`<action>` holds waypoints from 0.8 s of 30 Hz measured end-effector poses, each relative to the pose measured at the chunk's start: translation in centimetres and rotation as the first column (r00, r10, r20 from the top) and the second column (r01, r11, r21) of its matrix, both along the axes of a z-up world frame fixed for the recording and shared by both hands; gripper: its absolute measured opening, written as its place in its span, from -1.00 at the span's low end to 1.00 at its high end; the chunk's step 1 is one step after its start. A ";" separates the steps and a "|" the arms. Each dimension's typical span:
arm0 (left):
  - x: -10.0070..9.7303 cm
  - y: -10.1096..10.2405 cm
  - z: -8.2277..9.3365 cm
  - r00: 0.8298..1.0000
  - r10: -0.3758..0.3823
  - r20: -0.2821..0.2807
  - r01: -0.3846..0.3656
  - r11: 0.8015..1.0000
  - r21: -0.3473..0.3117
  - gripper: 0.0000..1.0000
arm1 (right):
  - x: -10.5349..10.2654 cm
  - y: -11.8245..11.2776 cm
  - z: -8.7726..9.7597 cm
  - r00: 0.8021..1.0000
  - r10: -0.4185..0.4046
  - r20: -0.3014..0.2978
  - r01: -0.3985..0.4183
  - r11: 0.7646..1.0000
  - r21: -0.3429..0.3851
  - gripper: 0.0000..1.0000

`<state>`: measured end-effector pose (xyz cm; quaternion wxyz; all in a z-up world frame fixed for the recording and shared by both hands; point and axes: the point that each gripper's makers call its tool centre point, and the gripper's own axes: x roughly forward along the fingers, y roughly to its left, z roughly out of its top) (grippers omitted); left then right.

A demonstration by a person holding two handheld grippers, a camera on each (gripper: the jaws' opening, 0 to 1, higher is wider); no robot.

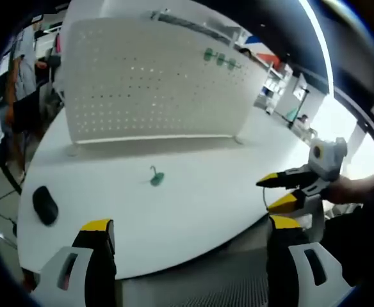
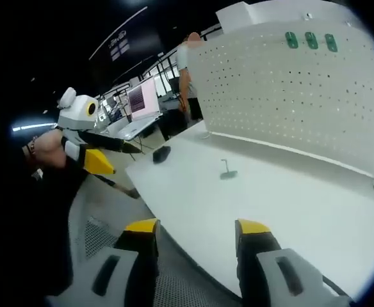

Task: Insert the hook assembly into the mounting plate slot until the hook locks in place.

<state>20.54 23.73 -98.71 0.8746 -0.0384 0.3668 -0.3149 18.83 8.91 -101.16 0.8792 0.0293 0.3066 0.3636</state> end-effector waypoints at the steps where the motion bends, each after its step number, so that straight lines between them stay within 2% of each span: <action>1: -0.1 0.1 -0.1 1.000 0.002 -0.006 -0.002 1.000 0.000 1.00 | 0.3 0.1 -0.1 1.000 0.008 -0.001 -0.008 1.000 -0.001 -0.11; 8: -0.2 0.5 -0.8 0.999 0.015 -0.033 -0.015 1.000 -0.003 1.00 | 3.0 1.1 -1.3 0.997 0.078 -0.012 -0.078 0.997 -0.017 -0.19; 14: -0.1 0.4 -1.2 0.999 0.017 -0.052 -0.017 1.000 -0.004 1.00 | 5.8 2.8 -2.7 0.986 0.161 -0.035 -0.163 0.986 -0.039 -0.24; 20: 0.2 0.5 -1.3 0.998 0.024 -0.062 -0.025 1.000 -0.008 1.00 | 8.5 4.4 -3.7 0.977 0.206 -0.047 -0.208 0.978 -0.034 -0.30; 24: 0.4 1.0 -1.9 0.996 0.029 -0.090 -0.029 1.000 0.004 1.00 | 10.3 5.4 -4.8 0.968 0.245 -0.055 -0.248 0.967 -0.054 -0.32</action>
